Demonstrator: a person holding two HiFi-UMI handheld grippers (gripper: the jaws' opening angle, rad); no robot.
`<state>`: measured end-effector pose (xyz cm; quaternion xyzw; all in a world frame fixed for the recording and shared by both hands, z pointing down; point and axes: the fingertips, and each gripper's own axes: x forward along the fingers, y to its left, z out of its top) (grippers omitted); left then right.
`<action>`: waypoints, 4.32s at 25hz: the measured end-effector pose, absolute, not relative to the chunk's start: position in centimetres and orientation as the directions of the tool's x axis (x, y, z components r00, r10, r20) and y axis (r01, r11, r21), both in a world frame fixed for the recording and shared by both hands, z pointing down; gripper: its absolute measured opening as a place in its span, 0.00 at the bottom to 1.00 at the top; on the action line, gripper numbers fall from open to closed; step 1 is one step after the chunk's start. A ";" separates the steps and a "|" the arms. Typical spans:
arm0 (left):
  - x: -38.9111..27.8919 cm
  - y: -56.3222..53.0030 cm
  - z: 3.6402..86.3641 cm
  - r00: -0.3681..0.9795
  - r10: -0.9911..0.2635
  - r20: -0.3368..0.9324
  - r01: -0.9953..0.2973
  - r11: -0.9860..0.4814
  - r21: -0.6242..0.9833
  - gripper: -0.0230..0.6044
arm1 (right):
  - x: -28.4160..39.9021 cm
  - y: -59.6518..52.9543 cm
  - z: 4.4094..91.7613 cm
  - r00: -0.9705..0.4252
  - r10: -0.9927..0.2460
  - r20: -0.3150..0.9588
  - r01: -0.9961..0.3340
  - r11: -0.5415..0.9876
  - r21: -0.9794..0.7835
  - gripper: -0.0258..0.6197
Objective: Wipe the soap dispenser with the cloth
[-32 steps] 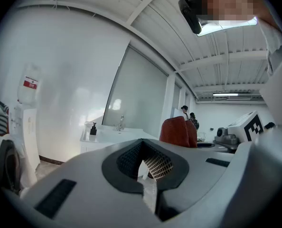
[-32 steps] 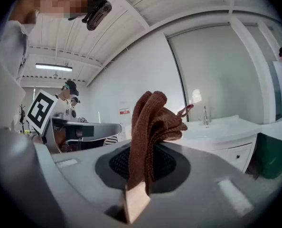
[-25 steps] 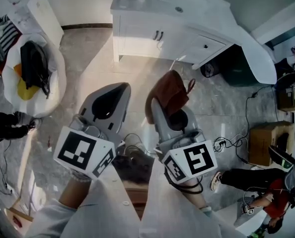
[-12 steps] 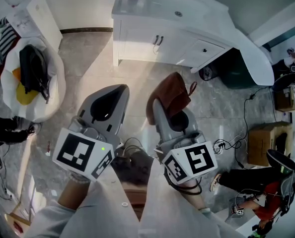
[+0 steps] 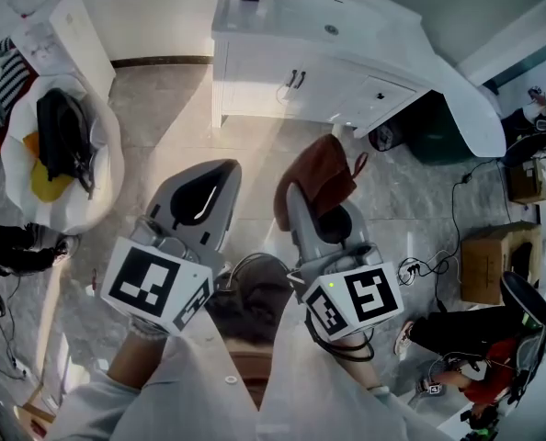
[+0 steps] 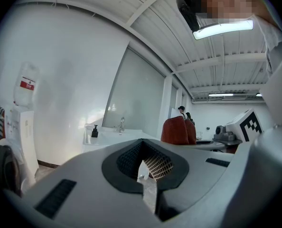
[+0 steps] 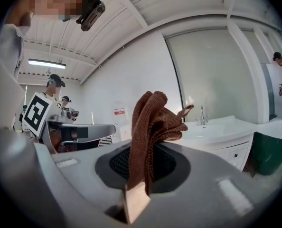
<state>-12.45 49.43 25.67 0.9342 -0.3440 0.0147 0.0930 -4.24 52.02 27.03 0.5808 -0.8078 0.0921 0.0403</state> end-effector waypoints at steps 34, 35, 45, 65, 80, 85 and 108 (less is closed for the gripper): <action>-8.9 38.2 26.6 0.702 -0.703 0.112 -0.710 -0.681 0.178 0.04 | 0.4 40.0 29.0 -0.389 -0.898 0.204 -0.920 0.367 -0.140 0.13; -8.5 37.4 26.6 0.699 -0.706 0.116 -0.714 -0.677 0.178 0.04 | 0.8 39.1 29.1 -0.394 -0.895 0.207 -0.918 0.371 -0.142 0.13; -6.0 29.6 26.0 0.645 -0.754 0.124 -0.762 -0.623 0.180 0.04 | 3.7 30.5 28.7 -0.462 -0.859 0.221 -0.887 0.442 -0.135 0.13; -2.0 21.0 24.5 0.576 -0.811 0.105 -0.816 -0.560 0.145 0.04 | 7.7 21.1 27.2 -0.529 -0.832 0.166 -0.848 0.512 -0.137 0.13; -1.5 20.6 23.9 0.567 -0.820 0.083 -0.820 -0.552 0.148 0.04 | 8.3 20.7 27.0 -0.537 -0.827 0.164 -0.843 0.524 -0.121 0.13; -1.4 20.2 23.9 0.575 -0.814 0.079 -0.814 -0.561 0.148 0.04 | 8.7 20.5 27.2 -0.522 -0.837 0.167 -0.853 0.508 -0.122 0.13; -0.3 7.0 24.9 0.642 -0.759 0.104 -0.765 -0.627 0.149 0.04 | 9.7 8.3 28.5 -0.448 -0.871 0.201 -0.894 0.428 -0.135 0.13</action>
